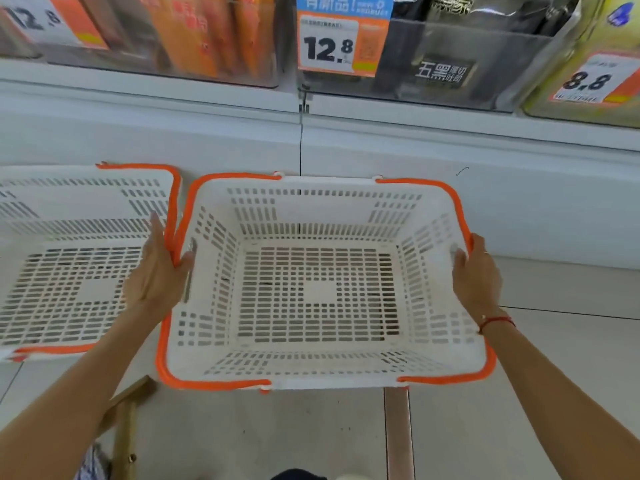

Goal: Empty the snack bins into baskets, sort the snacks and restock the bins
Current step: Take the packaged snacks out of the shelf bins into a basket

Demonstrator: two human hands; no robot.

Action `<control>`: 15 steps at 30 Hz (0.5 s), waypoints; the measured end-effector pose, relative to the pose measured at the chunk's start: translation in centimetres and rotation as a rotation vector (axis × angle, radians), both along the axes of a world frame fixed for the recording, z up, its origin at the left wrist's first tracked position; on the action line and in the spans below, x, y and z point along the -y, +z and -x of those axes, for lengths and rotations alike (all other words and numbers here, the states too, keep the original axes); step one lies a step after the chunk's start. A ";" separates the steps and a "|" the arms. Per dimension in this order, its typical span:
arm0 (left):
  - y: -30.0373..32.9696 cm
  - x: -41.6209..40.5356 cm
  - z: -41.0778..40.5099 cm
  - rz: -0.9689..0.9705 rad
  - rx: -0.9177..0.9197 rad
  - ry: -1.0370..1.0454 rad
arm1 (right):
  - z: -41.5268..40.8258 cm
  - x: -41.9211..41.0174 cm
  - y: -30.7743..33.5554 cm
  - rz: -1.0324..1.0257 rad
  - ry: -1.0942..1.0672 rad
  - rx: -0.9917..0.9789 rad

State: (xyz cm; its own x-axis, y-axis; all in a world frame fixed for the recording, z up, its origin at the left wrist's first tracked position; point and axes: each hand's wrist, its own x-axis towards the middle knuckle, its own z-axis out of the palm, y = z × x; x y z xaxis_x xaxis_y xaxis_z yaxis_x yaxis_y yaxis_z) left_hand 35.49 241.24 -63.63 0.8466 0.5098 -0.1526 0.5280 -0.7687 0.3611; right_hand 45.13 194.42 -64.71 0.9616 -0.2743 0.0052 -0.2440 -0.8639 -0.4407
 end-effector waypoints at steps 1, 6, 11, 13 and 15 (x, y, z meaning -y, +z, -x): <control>-0.2 -0.2 -0.2 0.032 -0.028 0.059 | 0.0 0.1 -0.1 0.031 0.018 -0.029; -1.1 -0.6 0.4 0.040 -0.048 0.129 | -0.1 -0.7 -0.4 0.080 0.041 -0.129; 0.3 -0.8 0.4 0.050 -0.086 0.070 | 0.0 -2.3 1.3 0.175 0.014 -0.152; 2.6 -0.8 0.5 0.023 -0.088 0.052 | 0.3 -4.1 3.6 0.191 0.082 -0.098; 6.5 -0.6 0.7 0.040 -0.051 0.037 | 0.7 -7.2 7.1 0.075 0.227 -0.071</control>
State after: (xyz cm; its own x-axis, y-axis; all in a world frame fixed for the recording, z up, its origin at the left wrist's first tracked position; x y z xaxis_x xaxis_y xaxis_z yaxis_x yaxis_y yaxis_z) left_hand 34.77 241.83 -57.14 0.8176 0.5336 -0.2161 0.5747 -0.7335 0.3630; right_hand 44.40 201.65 -57.58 0.9972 -0.0530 -0.0521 -0.0683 -0.9297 -0.3619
